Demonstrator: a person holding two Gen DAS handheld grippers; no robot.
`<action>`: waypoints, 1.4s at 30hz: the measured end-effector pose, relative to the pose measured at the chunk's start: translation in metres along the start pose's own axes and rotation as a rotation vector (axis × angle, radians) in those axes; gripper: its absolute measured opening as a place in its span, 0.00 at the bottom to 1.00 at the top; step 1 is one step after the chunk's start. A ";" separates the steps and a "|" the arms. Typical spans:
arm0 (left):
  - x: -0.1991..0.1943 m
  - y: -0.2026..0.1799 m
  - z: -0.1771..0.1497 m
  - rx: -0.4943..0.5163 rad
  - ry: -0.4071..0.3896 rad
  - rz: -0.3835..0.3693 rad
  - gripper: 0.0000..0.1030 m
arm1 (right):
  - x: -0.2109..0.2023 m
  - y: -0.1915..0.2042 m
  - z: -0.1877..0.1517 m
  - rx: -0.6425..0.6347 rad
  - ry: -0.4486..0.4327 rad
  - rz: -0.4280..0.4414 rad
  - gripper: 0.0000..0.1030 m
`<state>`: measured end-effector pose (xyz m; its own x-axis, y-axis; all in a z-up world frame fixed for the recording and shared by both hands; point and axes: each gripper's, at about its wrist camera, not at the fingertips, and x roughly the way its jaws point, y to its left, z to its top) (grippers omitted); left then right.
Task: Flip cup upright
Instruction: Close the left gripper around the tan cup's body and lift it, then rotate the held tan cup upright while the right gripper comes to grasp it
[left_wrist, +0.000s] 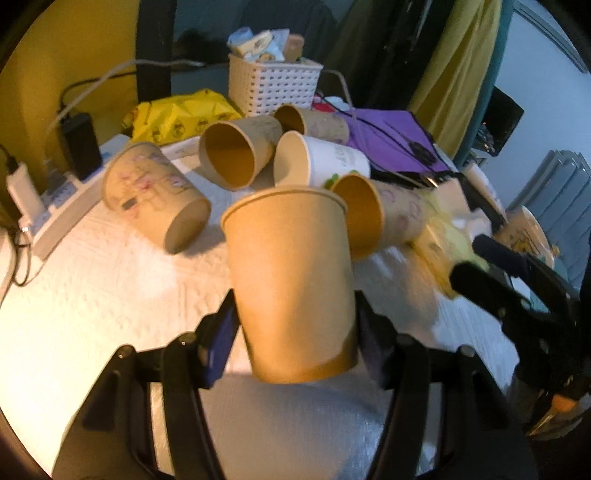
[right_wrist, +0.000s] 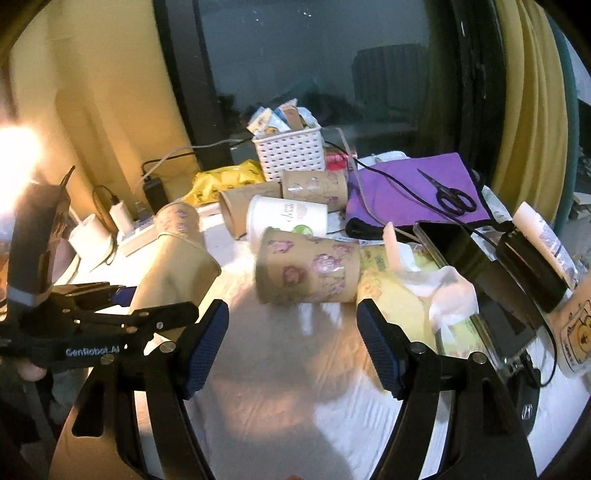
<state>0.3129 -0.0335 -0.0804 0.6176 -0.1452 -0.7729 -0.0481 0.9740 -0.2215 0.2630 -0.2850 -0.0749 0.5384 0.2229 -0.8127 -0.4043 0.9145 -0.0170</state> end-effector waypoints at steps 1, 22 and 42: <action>-0.007 0.000 -0.004 0.007 -0.010 0.001 0.58 | -0.005 0.005 -0.001 -0.005 -0.005 0.001 0.73; -0.132 0.011 -0.109 0.124 -0.169 -0.009 0.58 | -0.103 0.099 -0.040 -0.070 -0.071 0.005 0.73; -0.183 0.025 -0.210 0.236 -0.360 -0.026 0.58 | -0.137 0.181 -0.088 -0.013 -0.001 0.305 0.73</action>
<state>0.0338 -0.0191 -0.0700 0.8529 -0.1406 -0.5028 0.1259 0.9900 -0.0632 0.0514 -0.1795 -0.0181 0.3917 0.4872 -0.7805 -0.5570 0.8008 0.2203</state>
